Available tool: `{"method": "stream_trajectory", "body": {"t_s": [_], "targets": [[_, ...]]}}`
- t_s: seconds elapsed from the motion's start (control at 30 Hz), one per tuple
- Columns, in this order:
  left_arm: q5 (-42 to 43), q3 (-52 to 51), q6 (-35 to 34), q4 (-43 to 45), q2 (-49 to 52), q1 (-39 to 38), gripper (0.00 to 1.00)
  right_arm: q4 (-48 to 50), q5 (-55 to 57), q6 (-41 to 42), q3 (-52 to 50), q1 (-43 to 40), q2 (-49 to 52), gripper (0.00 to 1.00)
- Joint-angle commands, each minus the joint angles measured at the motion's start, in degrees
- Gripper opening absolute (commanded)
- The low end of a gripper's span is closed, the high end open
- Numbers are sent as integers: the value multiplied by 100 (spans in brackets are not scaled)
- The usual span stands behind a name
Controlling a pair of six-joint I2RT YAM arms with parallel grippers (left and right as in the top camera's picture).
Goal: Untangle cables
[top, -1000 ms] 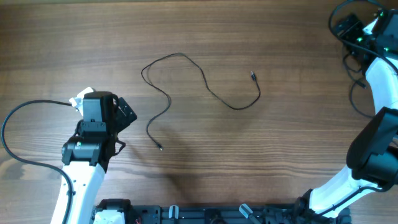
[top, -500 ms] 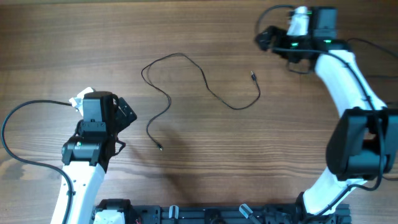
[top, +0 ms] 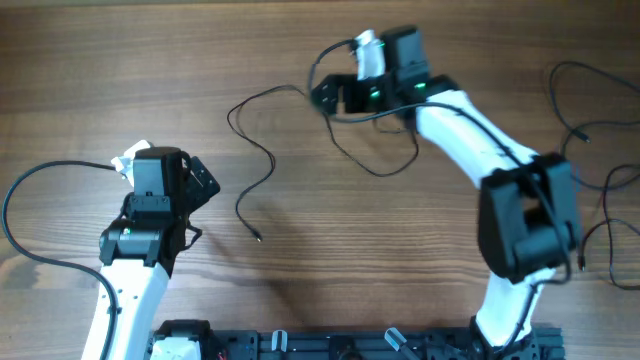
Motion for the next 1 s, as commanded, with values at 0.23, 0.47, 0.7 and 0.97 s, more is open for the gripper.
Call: {"method": "stream_trajectory", "body": {"t_s": [0.23, 0.47, 0.7, 0.97], "targets": [[28, 13, -35, 15, 17, 31, 100, 632, 42, -1012, -48, 999, 717, 100], [28, 13, -35, 15, 17, 33, 100, 1051, -868, -1014, -48, 1117, 1036, 100], [28, 13, -35, 15, 17, 31, 100, 1834, -1298, -483, -48, 1224, 1521, 100], [28, 13, -35, 15, 17, 31, 100, 2514, -1757, -107, -48, 1329, 1871, 100]]}}
